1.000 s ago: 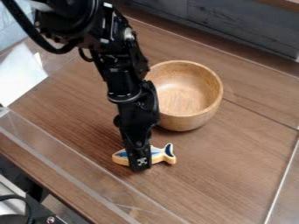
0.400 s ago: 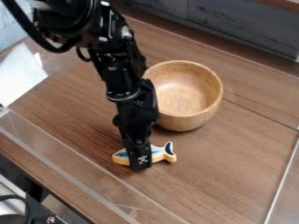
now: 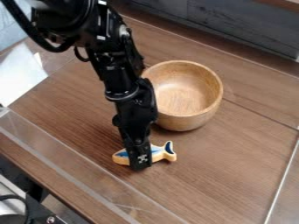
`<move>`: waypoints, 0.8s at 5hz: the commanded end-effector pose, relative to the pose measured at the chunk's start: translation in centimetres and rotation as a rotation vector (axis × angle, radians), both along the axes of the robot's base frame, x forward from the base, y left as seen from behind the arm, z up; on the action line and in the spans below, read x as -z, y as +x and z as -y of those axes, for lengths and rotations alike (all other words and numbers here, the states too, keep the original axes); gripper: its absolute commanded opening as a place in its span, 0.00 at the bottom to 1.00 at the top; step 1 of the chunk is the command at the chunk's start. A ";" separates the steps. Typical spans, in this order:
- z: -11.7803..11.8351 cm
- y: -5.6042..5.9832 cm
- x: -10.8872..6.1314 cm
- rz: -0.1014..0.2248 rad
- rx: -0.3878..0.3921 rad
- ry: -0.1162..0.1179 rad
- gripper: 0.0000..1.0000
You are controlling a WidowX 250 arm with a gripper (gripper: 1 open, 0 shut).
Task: Put the blue fish in the brown bowl
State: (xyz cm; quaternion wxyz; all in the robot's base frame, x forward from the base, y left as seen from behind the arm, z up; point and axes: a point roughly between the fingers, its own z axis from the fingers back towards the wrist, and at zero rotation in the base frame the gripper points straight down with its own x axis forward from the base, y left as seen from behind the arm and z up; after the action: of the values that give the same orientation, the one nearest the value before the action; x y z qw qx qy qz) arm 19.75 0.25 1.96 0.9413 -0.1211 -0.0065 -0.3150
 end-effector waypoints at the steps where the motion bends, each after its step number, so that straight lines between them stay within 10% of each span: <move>1: -0.2 0.0 -0.2 -0.002 -0.019 -0.009 0.00; 4: -0.3 -0.2 -0.4 -0.016 -0.047 -0.031 0.00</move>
State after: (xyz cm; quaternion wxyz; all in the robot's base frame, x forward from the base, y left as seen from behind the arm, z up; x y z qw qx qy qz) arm 19.46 0.29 2.16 0.9448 -0.1394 -0.0021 -0.2965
